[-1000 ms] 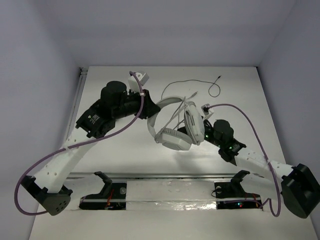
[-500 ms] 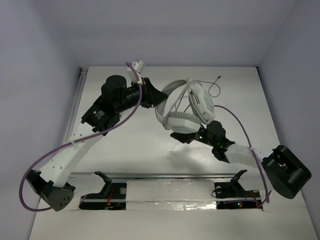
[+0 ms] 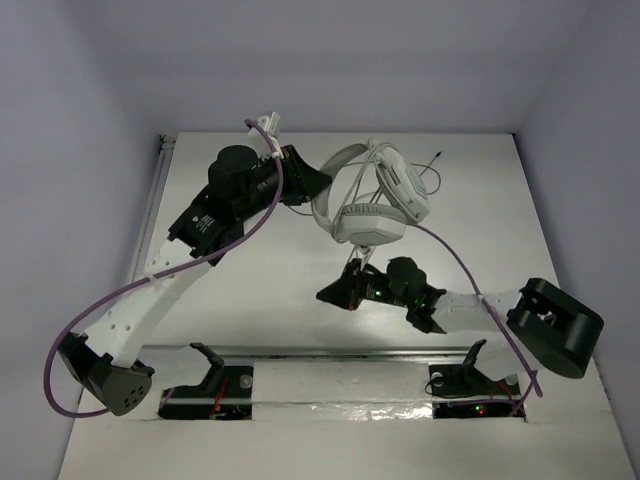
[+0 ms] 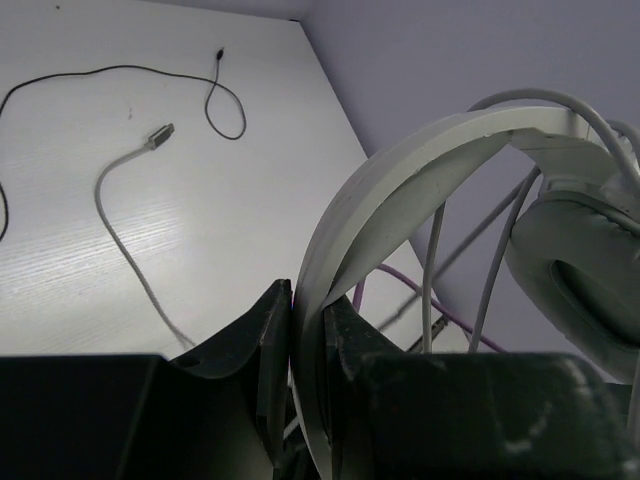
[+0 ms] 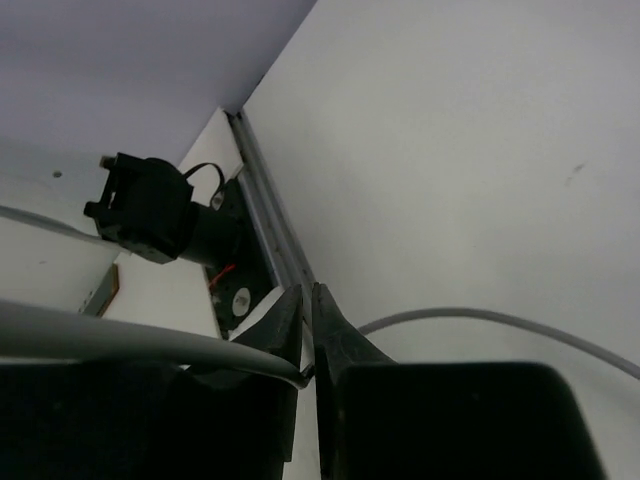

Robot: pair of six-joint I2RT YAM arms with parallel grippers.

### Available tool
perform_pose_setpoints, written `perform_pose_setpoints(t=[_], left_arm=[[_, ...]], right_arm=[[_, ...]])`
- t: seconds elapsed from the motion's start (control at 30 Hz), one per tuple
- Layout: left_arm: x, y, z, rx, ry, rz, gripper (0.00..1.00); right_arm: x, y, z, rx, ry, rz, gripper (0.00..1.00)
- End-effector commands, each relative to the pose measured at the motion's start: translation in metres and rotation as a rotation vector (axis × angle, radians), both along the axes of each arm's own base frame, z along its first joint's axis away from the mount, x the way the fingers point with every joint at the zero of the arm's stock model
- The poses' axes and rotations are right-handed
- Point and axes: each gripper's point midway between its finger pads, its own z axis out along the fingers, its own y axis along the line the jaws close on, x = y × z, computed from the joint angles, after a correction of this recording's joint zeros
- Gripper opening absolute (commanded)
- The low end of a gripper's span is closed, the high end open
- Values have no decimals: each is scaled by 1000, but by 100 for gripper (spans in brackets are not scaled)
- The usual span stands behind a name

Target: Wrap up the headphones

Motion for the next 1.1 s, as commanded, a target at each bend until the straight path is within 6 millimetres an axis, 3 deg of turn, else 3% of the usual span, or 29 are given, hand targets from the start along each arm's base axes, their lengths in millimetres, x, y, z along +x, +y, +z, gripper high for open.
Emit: perform_pose_setpoints(t=[0.0, 0.17, 0.23, 0.27, 0.3, 0.37, 0.4, 0.43, 0.47, 0.5, 0.6, 0.67, 0.8, 0.83, 0.87, 0.9, 0.97, 1.03, 1.07], left_arm=[[12, 7, 72, -194, -120, 91, 0], [43, 39, 64, -191, -125, 331, 0], [52, 49, 52, -171, -112, 407, 0], [59, 58, 56, -184, -133, 470, 0], [64, 62, 48, -160, -134, 502, 0], [75, 74, 36, -121, -128, 591, 0], [80, 77, 26, -81, -127, 620, 0], [83, 80, 21, -68, -120, 639, 0], [86, 86, 16, -48, -117, 678, 0], [89, 88, 7, -20, -113, 696, 0], [94, 103, -14, 92, -94, 771, 0], [94, 117, -28, 200, -88, 819, 0], [87, 117, -68, 411, -52, 785, 0], [85, 114, -79, 465, -46, 768, 0], [78, 122, -93, 550, -20, 794, 0], [71, 117, -104, 591, -14, 778, 0], [63, 111, -118, 637, -5, 738, 0], [53, 97, -132, 688, -5, 673, 0], [48, 96, -140, 732, 9, 654, 0]], right_arm=[[-7, 24, 31, 94, -47, 21, 13], [-39, 36, 27, 55, -4, 21, 8], [-45, 35, 26, 27, 23, -10, 7], [-56, 38, 26, 18, 32, 7, 6], [-62, 37, 17, -27, 54, 11, 6], [-67, 40, 23, -48, 53, -15, 4], [-83, 41, 13, -106, 69, 16, 4], [-80, 40, 11, -127, 66, -22, 4], [-84, 43, 19, -125, 65, -24, 2], [-95, 42, 13, -162, 78, -7, 1], [-106, 44, 14, -218, 83, -14, 0], [-116, 44, 15, -248, 79, -12, 0], [-117, 40, 25, -312, 57, -5, 0], [-116, 44, 43, -288, 43, -9, 0], [-116, 41, 45, -310, 35, -5, 0], [-116, 36, 45, -341, 31, -3, 0], [-117, 39, 68, -325, 1, 21, 0], [-113, 31, 69, -385, -37, 14, 0], [-109, 31, 82, -382, -57, -3, 0]])
